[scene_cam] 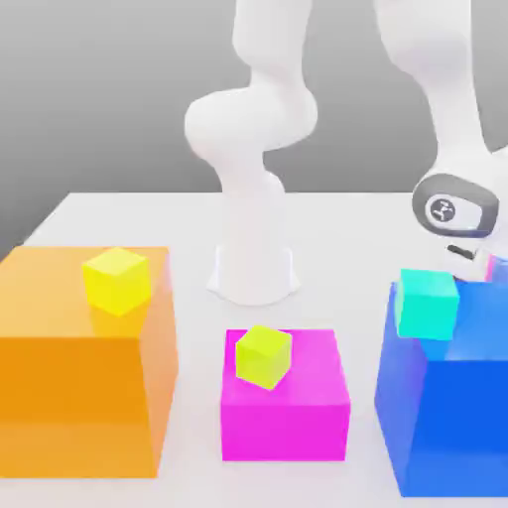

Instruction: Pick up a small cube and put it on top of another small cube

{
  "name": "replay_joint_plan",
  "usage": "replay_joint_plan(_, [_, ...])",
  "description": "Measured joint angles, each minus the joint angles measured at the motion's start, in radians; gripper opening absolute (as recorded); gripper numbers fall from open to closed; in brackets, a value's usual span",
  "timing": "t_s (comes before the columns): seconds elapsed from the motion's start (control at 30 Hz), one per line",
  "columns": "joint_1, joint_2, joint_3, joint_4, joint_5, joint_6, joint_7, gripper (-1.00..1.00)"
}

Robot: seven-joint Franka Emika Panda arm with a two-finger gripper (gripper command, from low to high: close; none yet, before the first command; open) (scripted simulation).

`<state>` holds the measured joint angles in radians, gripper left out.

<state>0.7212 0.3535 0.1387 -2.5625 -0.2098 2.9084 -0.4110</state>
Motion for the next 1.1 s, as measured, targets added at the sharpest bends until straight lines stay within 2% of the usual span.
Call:
replay_joint_plan(0.2, [0.006,0.014,-0.008,0.003,-0.007,0.009,0.006,-1.00])
replay_joint_plan(0.3, [-0.016,-0.050,0.022,-0.010,0.024,-0.041,-0.020,-1.00])
replay_joint_plan(0.4, [-0.041,-0.154,0.061,-0.030,0.093,-0.124,-0.070,-1.00])
replay_joint_plan(0.47, [-0.059,-0.209,0.086,-0.041,0.194,-0.161,-0.099,-1.00])
replay_joint_plan(0.6, [-0.079,-0.300,0.108,-0.018,0.360,-0.322,-0.104,-1.00])
replay_joint_plan(0.8, [-0.119,-0.441,0.087,0.046,0.468,-0.592,-0.024,-1.00])
replay_joint_plan(0.9, [-0.154,-0.510,0.055,0.090,0.459,-0.715,0.035,-1.00])
replay_joint_plan(1.1, [-0.295,-0.644,-0.044,0.214,0.325,-0.919,0.167,-1.00])
